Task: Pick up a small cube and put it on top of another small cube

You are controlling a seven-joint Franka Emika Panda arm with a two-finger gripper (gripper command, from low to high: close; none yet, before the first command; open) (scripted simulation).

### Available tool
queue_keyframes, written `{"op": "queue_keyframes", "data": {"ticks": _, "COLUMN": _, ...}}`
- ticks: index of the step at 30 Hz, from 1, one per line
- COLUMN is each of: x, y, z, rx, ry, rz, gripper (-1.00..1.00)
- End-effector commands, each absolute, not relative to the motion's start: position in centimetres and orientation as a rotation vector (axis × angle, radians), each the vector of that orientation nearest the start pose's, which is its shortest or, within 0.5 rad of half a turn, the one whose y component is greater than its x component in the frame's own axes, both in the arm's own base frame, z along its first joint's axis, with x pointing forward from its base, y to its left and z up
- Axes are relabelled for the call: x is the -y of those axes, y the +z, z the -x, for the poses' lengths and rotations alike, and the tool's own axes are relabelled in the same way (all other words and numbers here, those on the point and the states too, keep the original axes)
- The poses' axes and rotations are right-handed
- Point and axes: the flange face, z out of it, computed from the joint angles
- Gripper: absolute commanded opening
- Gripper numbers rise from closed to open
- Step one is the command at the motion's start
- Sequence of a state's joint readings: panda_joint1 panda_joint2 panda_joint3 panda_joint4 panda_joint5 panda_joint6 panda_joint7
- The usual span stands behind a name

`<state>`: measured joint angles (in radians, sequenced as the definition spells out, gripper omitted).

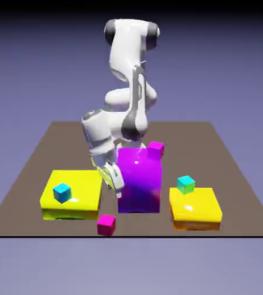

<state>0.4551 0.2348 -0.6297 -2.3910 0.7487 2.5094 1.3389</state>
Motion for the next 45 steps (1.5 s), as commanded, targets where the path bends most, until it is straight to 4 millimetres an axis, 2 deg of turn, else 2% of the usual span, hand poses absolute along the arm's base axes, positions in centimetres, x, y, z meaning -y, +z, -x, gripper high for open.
{"op": "queue_keyframes", "data": {"ticks": 1, "x": 10.2, "y": 22.6, "z": -48.6, "rx": -2.591, "ry": 0.286, "rz": 1.348, "gripper": 0.0}}
{"op": "queue_keyframes", "data": {"ticks": 6, "x": 12.1, "y": 20.0, "z": -49.8, "rx": -2.788, "ry": 0.359, "rz": 1.005, "gripper": 0.0}}
{"op": "queue_keyframes", "data": {"ticks": 9, "x": 13.0, "y": 19.2, "z": -50.9, "rx": -2.864, "ry": 0.368, "rz": 0.807, "gripper": 0.0}}
{"op": "queue_keyframes", "data": {"ticks": 11, "x": 13.1, "y": 19.1, "z": -51.2, "rx": -2.877, "ry": 0.368, "rz": 0.765, "gripper": 0.0}}
{"op": "queue_keyframes", "data": {"ticks": 15, "x": 11.9, "y": 12.7, "z": -51.6, "rx": -2.877, "ry": 0.367, "rz": 0.765, "gripper": 0.0}}
{"op": "queue_keyframes", "data": {"ticks": 16, "x": 11.8, "y": 12.3, "z": -51.5, "rx": -2.877, "ry": 0.368, "rz": 0.764, "gripper": 0.0}}
{"op": "queue_keyframes", "data": {"ticks": 17, "x": 11.8, "y": 12.3, "z": -51.5, "rx": -2.877, "ry": 0.368, "rz": 0.764, "gripper": -1.0}}
{"op": "queue_keyframes", "data": {"ticks": 18, "x": 11.8, "y": 12.3, "z": -51.5, "rx": -2.877, "ry": 0.368, "rz": 0.764, "gripper": -1.0}}
{"op": "queue_keyframes", "data": {"ticks": 22, "x": 13.1, "y": 18.8, "z": -51.2, "rx": -2.877, "ry": 0.367, "rz": 0.765, "gripper": -1.0}}
{"op": "queue_keyframes", "data": {"ticks": 24, "x": 8.1, "y": 19.8, "z": -53.8, "rx": -2.768, "ry": 0.422, "rz": 0.983, "gripper": -1.0}}
{"op": "queue_keyframes", "data": {"ticks": 26, "x": 4.1, "y": 20.3, "z": -54.3, "rx": -2.729, "ry": 0.481, "rz": 1.057, "gripper": -1.0}}
{"op": "queue_keyframes", "data": {"ticks": 29, "x": -2.1, "y": 21.7, "z": -54.7, "rx": -2.66, "ry": 0.555, "rz": 1.173, "gripper": -1.0}}
{"op": "queue_keyframes", "data": {"ticks": 33, "x": -10.3, "y": 24.7, "z": -54.4, "rx": -2.551, "ry": 0.626, "rz": 1.333, "gripper": -1.0}}
{"op": "queue_keyframes", "data": {"ticks": 34, "x": -11.6, "y": 25.3, "z": -53.9, "rx": -2.549, "ry": 0.635, "rz": 1.34, "gripper": -1.0}}
{"op": "queue_keyframes", "data": {"ticks": 37, "x": -13.7, "y": 26.6, "z": -52.0, "rx": -2.6, "ry": 0.644, "rz": 1.289, "gripper": -1.0}}
{"op": "queue_keyframes", "data": {"ticks": 45, "x": -14.4, "y": 28.1, "z": -47.2, "rx": -2.798, "ry": 0.598, "rz": 1.02, "gripper": -1.0}}
